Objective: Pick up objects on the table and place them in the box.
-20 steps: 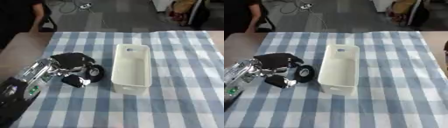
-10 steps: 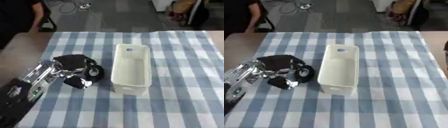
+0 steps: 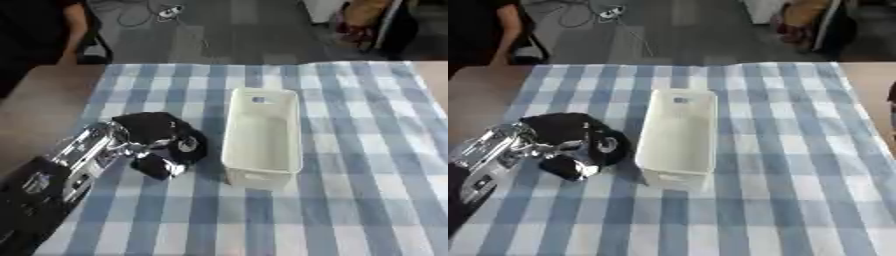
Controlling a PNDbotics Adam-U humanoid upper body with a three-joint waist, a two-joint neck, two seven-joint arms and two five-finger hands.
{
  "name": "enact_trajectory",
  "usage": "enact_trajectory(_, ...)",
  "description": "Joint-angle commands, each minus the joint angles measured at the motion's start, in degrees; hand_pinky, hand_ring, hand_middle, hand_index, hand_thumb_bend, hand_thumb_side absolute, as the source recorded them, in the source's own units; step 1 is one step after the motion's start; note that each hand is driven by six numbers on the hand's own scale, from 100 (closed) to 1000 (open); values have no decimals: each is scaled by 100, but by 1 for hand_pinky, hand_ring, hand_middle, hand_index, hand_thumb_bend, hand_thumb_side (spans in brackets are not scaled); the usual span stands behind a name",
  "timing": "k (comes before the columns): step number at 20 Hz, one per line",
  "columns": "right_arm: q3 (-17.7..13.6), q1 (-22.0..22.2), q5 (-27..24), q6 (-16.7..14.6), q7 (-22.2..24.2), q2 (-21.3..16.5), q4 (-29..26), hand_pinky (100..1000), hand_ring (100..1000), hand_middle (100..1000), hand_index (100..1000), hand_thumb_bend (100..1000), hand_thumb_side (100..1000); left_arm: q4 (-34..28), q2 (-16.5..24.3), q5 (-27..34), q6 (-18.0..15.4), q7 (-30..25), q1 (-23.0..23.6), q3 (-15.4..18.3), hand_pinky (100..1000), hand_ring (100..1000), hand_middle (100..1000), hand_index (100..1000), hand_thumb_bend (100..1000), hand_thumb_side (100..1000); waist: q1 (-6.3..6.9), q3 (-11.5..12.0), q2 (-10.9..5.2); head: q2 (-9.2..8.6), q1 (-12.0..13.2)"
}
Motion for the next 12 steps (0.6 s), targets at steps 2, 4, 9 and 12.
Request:
enact_trajectory(2, -30, -37, -15, 0, 9, -119, -61, 941, 929, 927, 988, 100, 611, 93, 19, -192, -68, 28, -118, 15, 1000, 974, 947, 862, 929, 873, -11, -8, -78, -9, 15)
enact_trajectory(4, -32, -35, -16, 0, 8, -118, -61, 941, 930, 927, 989, 100, 611, 155, 1, -286, -91, 55, -134, 19, 1000, 975, 939, 865, 928, 873, -10, -9, -78, -13, 16)
enact_trajectory(9, -36, -34, -18, -1, 7, -116, -60, 941, 930, 927, 989, 100, 611, 275, -49, -581, -83, 189, -159, 68, 1000, 977, 930, 864, 932, 870, -11, -7, -77, -18, 12)
enact_trajectory(12, -39, -33, -18, -1, 5, -116, -60, 941, 930, 927, 989, 100, 611, 314, -73, -743, -59, 286, -163, 99, 1000, 981, 925, 859, 933, 869, -14, -5, -76, -23, 12)
